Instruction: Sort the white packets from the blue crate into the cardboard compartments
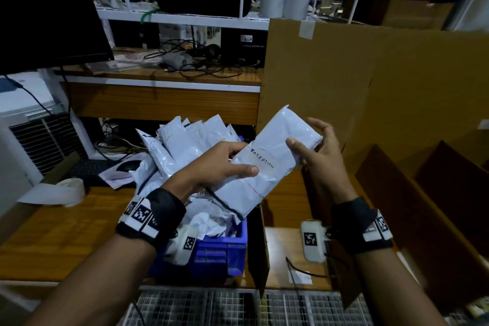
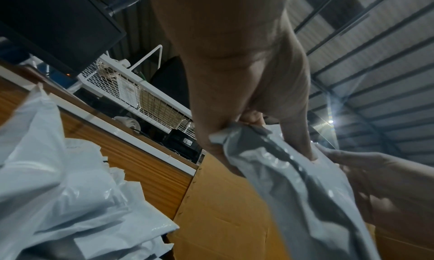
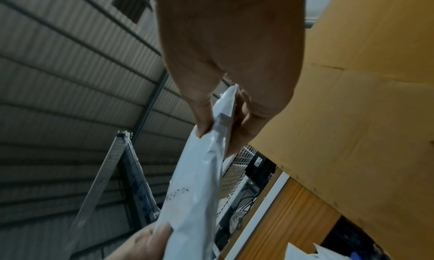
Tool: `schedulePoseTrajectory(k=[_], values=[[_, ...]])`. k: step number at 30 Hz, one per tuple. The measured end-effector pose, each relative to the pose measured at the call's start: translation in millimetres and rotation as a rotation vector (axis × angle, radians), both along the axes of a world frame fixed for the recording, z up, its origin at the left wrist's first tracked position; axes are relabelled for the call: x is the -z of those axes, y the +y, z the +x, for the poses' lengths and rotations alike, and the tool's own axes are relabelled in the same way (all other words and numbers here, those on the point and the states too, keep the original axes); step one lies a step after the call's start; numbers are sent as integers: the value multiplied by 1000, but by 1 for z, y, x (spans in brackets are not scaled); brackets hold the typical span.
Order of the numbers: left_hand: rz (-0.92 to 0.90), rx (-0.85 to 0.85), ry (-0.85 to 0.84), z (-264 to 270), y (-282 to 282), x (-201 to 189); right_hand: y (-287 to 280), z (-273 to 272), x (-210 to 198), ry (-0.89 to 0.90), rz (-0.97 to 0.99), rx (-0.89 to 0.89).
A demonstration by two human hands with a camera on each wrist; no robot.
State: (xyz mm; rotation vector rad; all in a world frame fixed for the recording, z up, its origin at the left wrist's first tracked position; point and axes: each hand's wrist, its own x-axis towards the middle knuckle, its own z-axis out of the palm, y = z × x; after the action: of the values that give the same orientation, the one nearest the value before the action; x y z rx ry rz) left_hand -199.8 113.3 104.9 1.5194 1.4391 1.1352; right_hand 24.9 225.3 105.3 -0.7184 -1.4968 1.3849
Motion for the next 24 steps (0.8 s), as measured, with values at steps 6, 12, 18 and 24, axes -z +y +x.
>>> schedulePoseTrajectory(k=[6, 12, 18, 24], values=[[20, -13, -12, 0, 2, 1, -2, -5, 2, 127, -168, -16], [-36, -37, -67, 5, 2, 13, -22, -21, 21, 7, -182, -187], [-3, -607, 168, -50, 9, 30, -4, -34, 34, -87, -264, -107], [-115, -1100, 690, -113, 0, 49, 4, -53, 35, -137, -304, -152]])
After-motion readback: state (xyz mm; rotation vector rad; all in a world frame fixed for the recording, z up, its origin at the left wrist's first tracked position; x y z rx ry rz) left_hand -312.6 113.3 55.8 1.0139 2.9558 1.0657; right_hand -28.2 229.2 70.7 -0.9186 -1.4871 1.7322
